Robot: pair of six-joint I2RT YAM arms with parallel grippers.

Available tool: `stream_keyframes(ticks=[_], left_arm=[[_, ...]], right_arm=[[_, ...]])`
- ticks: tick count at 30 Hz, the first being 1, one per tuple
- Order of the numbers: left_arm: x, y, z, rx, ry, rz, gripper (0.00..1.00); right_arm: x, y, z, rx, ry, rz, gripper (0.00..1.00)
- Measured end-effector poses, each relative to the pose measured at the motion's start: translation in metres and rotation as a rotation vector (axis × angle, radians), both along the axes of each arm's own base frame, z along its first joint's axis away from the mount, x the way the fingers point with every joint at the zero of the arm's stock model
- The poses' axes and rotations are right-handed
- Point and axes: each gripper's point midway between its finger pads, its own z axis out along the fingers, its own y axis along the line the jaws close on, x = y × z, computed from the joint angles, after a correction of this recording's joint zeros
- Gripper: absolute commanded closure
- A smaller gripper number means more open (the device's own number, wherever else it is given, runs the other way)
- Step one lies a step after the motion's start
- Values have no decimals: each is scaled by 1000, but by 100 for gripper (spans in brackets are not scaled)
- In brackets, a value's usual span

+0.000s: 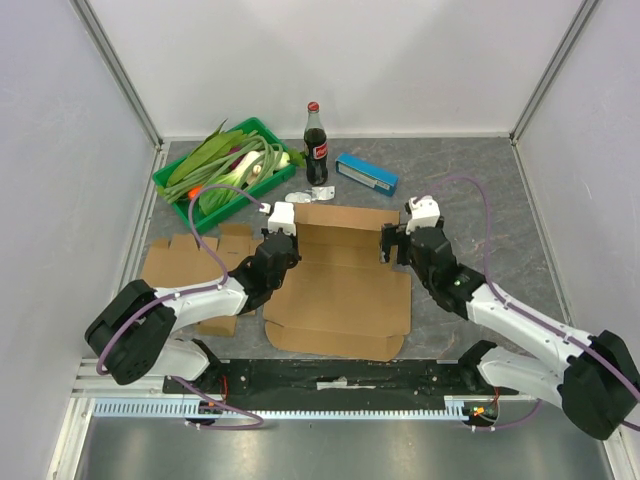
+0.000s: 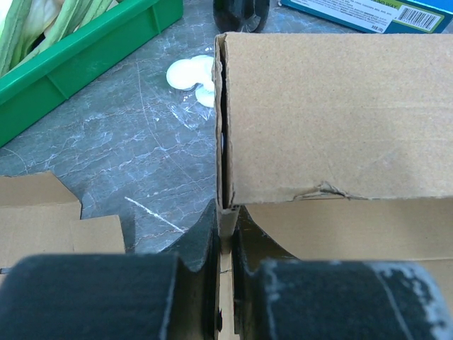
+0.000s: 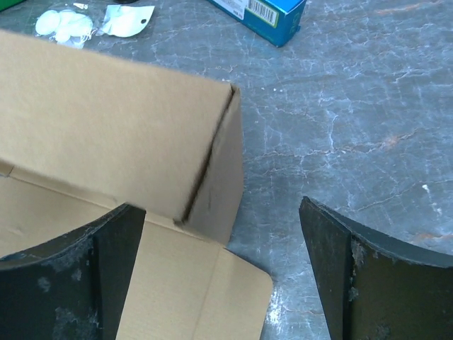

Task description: Fold the paper box

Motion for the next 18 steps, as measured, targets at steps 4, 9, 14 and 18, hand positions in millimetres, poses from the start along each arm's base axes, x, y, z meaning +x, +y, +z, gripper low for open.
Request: stream_keyframes(ticks=[4, 9, 14, 18], left_arm=[[0, 0, 0, 1, 2, -3, 82], [-4, -6, -4, -2, 23, -38, 51], [-13, -10, -3, -23, 57, -78, 32], [-27, -9, 10, -91, 95, -92, 16]], right_arm=[[9, 3, 9, -26, 44, -26, 17], [0, -2, -18, -50, 109, -41, 23], [-4, -10, -46, -116, 181, -112, 44], [-3, -16, -57, -103, 221, -214, 49]])
